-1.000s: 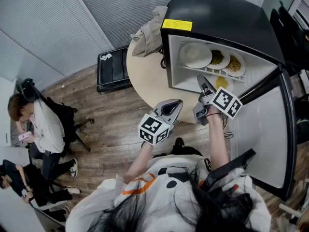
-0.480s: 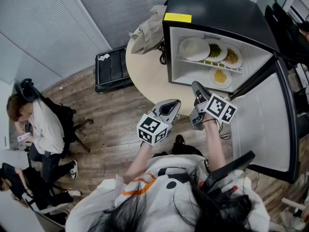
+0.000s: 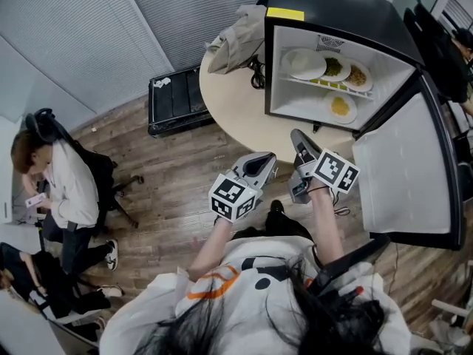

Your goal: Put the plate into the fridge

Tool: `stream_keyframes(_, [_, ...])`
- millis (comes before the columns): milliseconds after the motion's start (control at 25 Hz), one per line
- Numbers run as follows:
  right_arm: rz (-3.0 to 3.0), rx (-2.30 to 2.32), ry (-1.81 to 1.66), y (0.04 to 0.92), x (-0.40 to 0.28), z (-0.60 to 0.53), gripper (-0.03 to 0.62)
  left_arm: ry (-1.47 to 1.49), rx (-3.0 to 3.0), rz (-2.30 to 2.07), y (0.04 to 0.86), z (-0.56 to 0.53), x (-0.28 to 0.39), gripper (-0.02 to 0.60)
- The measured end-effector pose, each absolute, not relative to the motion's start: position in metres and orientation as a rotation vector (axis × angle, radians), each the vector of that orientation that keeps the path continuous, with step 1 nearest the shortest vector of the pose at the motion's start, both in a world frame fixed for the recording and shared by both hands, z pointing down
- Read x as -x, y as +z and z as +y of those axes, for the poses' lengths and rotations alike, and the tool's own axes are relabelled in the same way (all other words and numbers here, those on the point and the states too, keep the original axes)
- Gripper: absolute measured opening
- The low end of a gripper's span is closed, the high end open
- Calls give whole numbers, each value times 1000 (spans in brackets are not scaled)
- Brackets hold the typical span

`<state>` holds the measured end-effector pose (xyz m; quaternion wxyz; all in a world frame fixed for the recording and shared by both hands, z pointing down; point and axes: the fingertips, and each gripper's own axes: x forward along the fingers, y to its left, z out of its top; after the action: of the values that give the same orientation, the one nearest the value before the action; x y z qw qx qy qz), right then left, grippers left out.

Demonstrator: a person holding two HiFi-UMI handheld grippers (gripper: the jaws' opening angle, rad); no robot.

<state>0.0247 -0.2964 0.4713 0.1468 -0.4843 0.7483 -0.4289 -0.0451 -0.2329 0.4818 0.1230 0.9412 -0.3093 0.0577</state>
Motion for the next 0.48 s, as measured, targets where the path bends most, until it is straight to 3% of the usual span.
stream_keyframes(480, [2150, 1461, -1210, 474, -4, -224, 37, 151, -2723, -866, 491, -168, 70, 11])
